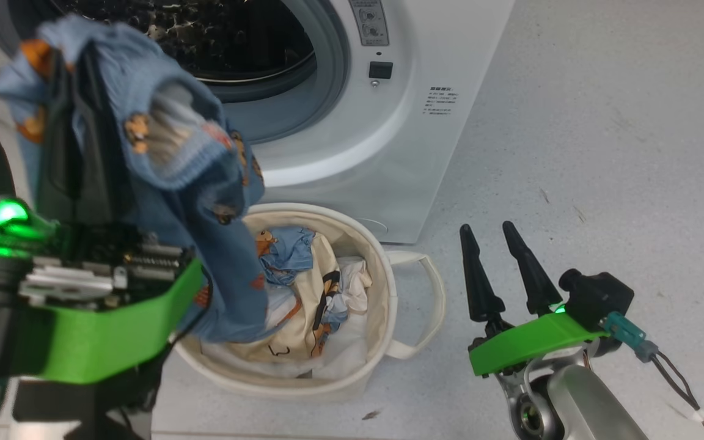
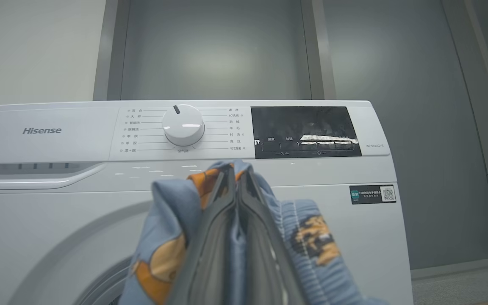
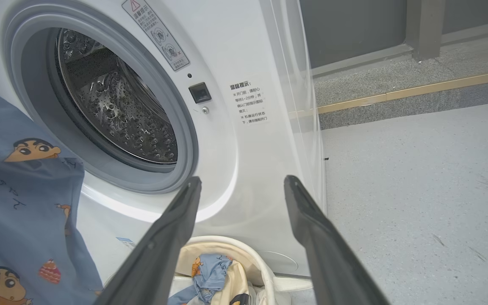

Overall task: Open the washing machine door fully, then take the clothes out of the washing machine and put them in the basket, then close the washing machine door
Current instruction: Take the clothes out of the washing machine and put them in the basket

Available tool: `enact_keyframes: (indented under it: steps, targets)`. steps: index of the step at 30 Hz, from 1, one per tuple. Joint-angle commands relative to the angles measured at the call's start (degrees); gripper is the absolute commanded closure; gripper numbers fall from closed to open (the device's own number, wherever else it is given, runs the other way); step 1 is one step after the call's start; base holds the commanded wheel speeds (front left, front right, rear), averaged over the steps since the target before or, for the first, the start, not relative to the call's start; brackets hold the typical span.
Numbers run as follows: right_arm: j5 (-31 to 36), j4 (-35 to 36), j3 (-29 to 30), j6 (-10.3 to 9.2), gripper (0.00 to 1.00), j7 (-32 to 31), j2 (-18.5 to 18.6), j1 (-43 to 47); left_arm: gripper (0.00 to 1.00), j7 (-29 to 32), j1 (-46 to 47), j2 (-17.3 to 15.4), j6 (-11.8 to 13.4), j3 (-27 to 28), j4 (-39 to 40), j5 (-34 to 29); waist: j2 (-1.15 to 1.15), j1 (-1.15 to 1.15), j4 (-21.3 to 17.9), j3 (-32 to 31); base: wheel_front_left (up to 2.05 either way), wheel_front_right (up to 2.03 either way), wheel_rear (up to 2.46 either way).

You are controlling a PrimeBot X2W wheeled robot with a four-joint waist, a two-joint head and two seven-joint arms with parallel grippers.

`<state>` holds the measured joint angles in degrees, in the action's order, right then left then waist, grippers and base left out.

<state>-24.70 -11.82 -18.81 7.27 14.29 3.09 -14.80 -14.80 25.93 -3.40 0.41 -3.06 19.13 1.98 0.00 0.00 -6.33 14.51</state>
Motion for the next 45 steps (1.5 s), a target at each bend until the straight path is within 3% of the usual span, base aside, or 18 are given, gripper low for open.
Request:
enact_keyframes:
  steps: [1, 16, 30, 45]
  targets:
    - [0.5, 1.6, -1.3, 0.22, 0.00, 0.7, -0.2, 0.1, 1.00, -0.2, -0.4, -0.5, -0.3, 1.2, 1.6, -0.6, 0.00, 0.00, 0.0, -0.1, 0.00, 0.00, 0.00]
    - [0.8, 2.2, -1.4, 0.22, 0.00, 0.7, -0.2, -0.5, 1.00, -0.2, -9.1, -1.0, -2.2, -4.6, -9.3, -2.8, 0.00, 0.00, -0.3, 2.9, 0.00, 0.00, 0.00]
    - [0.9, 4.1, -0.6, 0.22, 0.00, 0.7, -0.2, -4.5, 1.00, -0.2, 0.9, -2.6, -1.9, -8.3, -35.8, -3.5, 0.00, 0.00, -2.7, 12.2, 0.00, 0.00, 0.00]
    - [0.3, 4.6, -0.2, 0.22, 0.00, 0.7, -0.2, -6.2, 1.00, -0.2, 6.5, -5.2, 1.1, -9.2, -51.1, -3.2, 0.00, 0.00, -4.5, 15.8, 0.00, 0.00, 0.00]
